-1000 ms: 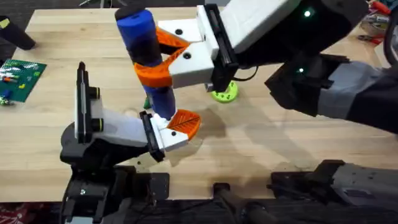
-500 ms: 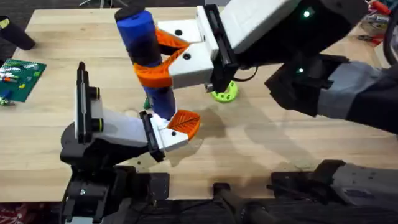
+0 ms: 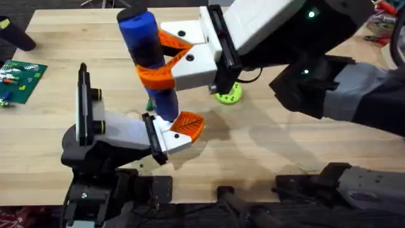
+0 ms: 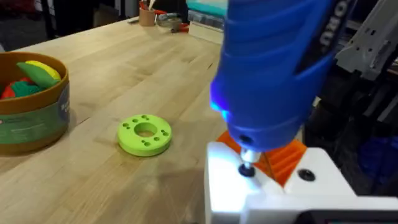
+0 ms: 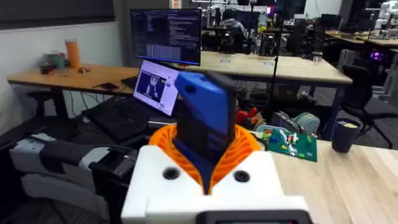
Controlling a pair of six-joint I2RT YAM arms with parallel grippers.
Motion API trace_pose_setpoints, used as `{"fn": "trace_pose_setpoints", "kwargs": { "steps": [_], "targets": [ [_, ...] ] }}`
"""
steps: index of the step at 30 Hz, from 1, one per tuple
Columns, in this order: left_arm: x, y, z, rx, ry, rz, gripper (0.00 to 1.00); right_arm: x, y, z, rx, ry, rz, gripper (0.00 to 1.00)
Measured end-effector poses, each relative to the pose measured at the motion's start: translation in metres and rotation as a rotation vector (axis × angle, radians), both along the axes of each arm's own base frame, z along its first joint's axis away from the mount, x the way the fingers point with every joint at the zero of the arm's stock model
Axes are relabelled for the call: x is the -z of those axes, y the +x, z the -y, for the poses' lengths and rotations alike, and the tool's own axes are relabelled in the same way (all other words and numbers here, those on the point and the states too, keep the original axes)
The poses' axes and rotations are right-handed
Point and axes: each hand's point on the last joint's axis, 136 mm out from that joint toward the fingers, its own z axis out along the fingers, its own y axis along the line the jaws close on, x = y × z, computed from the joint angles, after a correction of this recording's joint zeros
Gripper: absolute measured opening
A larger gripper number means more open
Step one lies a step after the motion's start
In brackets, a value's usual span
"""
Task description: Pick up the gripper from the table and insert it into the empty holder that is missing its gripper. Then pick up a screw, insert it into the mounting hole, and use the screwdriver to tighten it. Finally, clean up the table by picking up the vegetable and placing it into the bucket.
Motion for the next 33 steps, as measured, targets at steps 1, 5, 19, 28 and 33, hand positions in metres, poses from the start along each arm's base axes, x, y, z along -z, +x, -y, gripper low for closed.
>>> {"fn": "trace_pose_setpoints", "kwargs": {
  "steps": [1,5,19,28,33],
  "targets": [
    [0.0,0.0,0.0,0.0,0.0,0.0,0.014,0.0,0.0,0.0,0.0,0.002,0.002,0.036],
    [0.0,0.0,0.0,0.0,0.0,0.0,0.014,-0.007,-0.001,0.001,0.0,0.022,0.006,0.036],
    [0.0,0.0,0.0,0.0,0.0,0.0,0.014,-0.095,-0.007,0.009,0.025,0.041,0.052,0.036],
    [0.0,0.0,0.0,0.0,0.0,0.0,0.014,-0.042,0.029,0.016,0.123,-0.149,-0.015,0.036],
    [0.0,0.0,0.0,0.0,0.0,0.0,0.014,-0.013,0.062,0.037,0.231,-0.243,-0.022,0.036]
  ]
}}
